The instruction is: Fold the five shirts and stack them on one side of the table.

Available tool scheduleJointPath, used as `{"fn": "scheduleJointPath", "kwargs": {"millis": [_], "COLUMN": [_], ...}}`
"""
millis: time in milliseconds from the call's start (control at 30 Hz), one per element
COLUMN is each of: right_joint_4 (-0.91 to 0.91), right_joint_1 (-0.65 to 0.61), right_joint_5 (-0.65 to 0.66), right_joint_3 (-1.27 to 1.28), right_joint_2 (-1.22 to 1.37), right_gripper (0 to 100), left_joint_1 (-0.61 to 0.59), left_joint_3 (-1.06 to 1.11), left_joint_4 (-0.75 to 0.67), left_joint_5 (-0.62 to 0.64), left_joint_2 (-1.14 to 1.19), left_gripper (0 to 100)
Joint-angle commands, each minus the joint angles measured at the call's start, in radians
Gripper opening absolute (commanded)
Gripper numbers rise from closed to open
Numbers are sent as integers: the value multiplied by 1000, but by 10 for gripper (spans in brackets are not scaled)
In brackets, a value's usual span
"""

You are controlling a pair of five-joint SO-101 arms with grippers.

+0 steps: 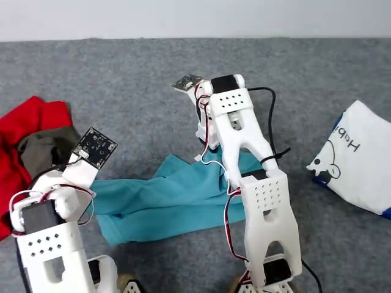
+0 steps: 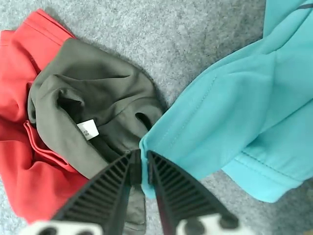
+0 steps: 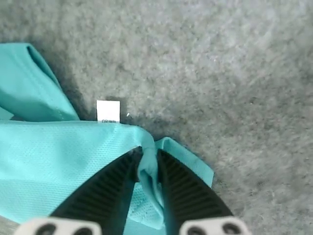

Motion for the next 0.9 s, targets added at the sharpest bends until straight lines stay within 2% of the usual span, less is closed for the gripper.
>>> {"fn": "scheduleJointPath", "kwargs": {"millis": [0, 133, 300, 433, 500, 733, 867], "right_joint_4": [45, 45, 45, 45, 44, 42, 39], "right_joint_1": [-1, 12, 21, 41, 58, 137, 174], "right_joint_5": [41, 44, 54, 109, 143, 256, 336], "right_joint_3": [-43, -43, -43, -43, -43, -44, -48], "right_joint_2": [-47, -114, -300, -498, -598, -952, -1106], "right_gripper": [9, 10, 10, 10, 10, 10, 10], "left_joint_1": [-5, -5, -3, -3, 0, 183, 262], "left_joint_3": [-15, -22, -137, -262, -320, -576, -636], "left_joint_4": [-25, -25, -29, -120, -181, -279, -388], "left_joint_5": [-5, 98, 232, 361, 387, 244, 129], "left_joint_2": [-15, -15, -15, -14, -11, -8, -6], "left_gripper": [13, 13, 13, 13, 13, 13, 13]}}
